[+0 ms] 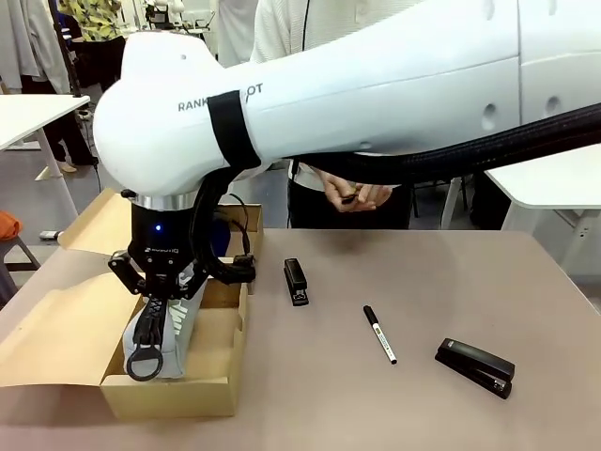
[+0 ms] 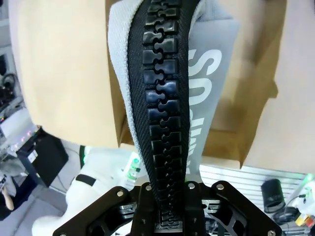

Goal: Place items inside the box.
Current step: Pick up a Pencil pouch or Stapler and place it inside the Mailer Box closest to the robot.

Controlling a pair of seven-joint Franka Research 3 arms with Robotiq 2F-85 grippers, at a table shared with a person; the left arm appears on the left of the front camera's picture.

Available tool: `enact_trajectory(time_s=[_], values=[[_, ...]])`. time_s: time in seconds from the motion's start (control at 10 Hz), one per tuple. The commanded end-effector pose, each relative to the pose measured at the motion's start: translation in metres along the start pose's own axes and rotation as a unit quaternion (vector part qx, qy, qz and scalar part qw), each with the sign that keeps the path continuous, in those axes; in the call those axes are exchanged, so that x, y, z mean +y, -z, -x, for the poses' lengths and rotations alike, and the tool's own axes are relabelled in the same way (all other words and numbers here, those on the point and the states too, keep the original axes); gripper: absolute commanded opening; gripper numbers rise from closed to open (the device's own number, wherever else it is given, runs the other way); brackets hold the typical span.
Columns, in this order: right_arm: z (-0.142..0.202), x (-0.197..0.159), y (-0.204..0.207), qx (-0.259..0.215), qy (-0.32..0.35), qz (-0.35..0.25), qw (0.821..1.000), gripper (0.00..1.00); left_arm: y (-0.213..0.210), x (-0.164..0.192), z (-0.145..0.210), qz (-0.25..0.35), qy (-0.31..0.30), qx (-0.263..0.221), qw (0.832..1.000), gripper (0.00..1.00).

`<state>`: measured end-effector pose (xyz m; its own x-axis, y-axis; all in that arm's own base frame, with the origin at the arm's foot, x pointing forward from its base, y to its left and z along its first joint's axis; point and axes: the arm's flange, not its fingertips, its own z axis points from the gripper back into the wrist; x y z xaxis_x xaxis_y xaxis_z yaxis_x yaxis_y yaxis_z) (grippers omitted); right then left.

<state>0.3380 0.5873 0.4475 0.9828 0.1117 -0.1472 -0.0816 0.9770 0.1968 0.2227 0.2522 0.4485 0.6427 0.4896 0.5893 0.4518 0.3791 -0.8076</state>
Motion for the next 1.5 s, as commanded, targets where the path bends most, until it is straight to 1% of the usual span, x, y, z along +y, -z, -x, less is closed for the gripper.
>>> enact_trajectory(time_s=[0.0,0.2,0.3,0.5,0.6,0.7,1.2,1.3,1.4], values=[[-0.016,0.000,0.022,0.022,-0.030,-0.004,0.999,0.08,0.001,-0.002,-0.002,0.008,0.012,-0.008,1.000,1.00],[-0.028,-0.003,0.039,0.000,-0.039,0.012,0.999,0.08,0.001,-0.002,-0.002,0.008,0.012,-0.008,1.000,1.00],[-0.031,-0.003,0.045,-0.002,-0.042,0.018,0.999,0.08,0.001,-0.002,-0.002,0.008,0.012,-0.008,1.000,1.00],[-0.038,-0.003,0.061,0.018,-0.034,0.033,0.999,0.08,0.001,-0.002,-0.002,0.008,0.012,-0.008,1.000,1.00],[-0.040,-0.004,0.067,0.013,-0.036,0.036,0.999,0.08,0.001,-0.002,-0.002,0.008,0.012,-0.008,1.000,1.00],[-0.042,-0.005,0.070,0.020,-0.034,0.035,0.999,0.08,0.001,-0.002,-0.002,0.008,0.012,-0.008,1.000,1.00],[-0.041,-0.009,0.073,0.029,-0.030,0.033,0.999,0.08,0.001,-0.002,-0.002,0.008,0.012,-0.008,1.000,1.00],[-0.041,-0.009,0.072,0.033,-0.030,0.035,0.998,0.39,0.001,-0.002,-0.002,0.008,0.012,-0.008,1.000,1.00],[-0.041,-0.009,0.071,0.034,-0.032,0.033,0.998,0.67,0.001,-0.002,-0.002,0.008,0.012,-0.008,1.000,1.00]])
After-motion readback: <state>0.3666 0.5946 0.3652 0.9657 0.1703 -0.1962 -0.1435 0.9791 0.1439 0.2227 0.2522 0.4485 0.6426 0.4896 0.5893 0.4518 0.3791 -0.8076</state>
